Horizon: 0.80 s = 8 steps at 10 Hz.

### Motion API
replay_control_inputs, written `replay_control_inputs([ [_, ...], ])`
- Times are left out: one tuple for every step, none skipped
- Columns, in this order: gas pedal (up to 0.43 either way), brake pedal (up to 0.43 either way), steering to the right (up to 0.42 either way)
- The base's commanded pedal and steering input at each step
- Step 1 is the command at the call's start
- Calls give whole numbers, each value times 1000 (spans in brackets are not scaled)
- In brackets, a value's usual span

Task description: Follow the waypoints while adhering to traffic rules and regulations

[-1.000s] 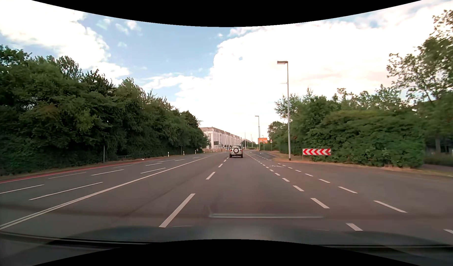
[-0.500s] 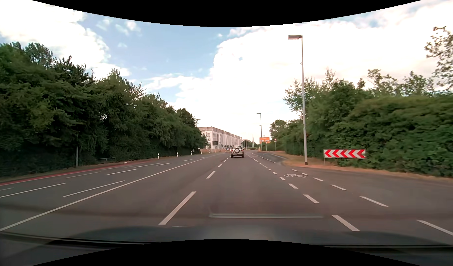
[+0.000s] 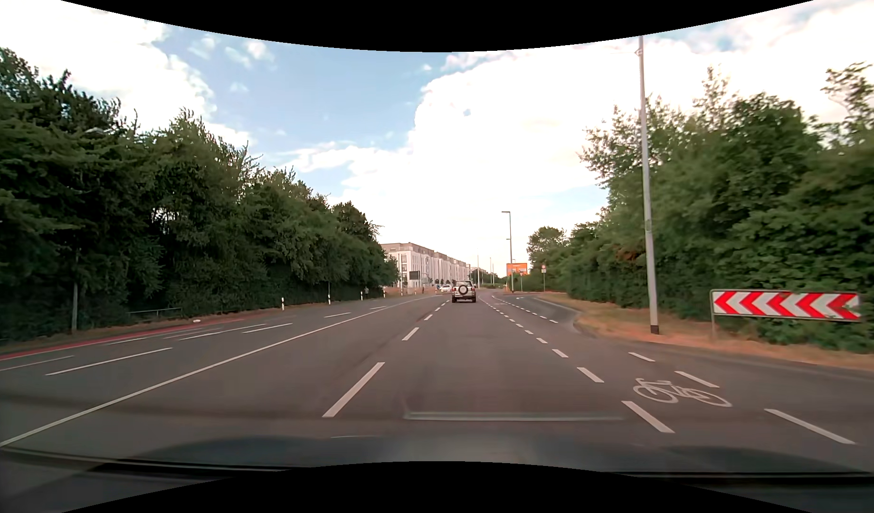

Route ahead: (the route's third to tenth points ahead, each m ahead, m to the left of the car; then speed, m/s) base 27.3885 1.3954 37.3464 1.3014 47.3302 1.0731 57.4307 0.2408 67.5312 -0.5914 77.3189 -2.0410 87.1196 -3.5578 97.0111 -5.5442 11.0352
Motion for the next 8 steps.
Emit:
replay_control_inputs([
  [0, 0, -9],
  [0, 0, -6],
  [0, 0, -5],
  [0, 0, -5],
  [0, 0, -4],
  [0, 0, -4],
  [0, 0, -4],
  [0, 0, -4],
])
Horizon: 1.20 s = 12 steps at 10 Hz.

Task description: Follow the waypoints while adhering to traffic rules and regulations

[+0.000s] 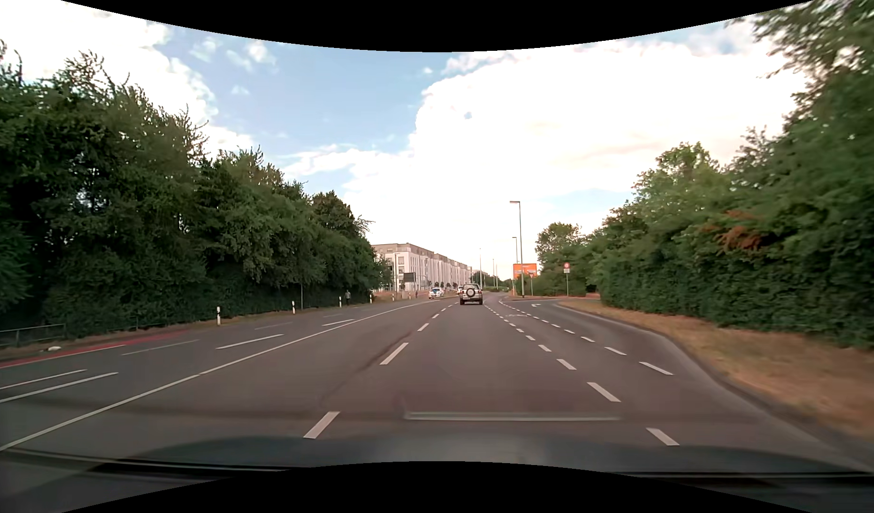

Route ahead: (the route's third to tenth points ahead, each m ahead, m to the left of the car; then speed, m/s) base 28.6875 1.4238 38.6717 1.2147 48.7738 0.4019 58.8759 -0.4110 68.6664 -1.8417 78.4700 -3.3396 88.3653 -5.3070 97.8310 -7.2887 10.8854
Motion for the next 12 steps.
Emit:
replay_control_inputs([
  [0, 0, -4],
  [0, 0, -3],
  [0, 0, -3],
  [0, 0, -3],
  [0, 0, -3],
  [0, 0, -3],
  [0, 0, -3],
  [0, 0, -3],
  [0, 0, -3],
  [0, 0, -3],
  [0, 0, -3],
  [0, 0, -2],
])
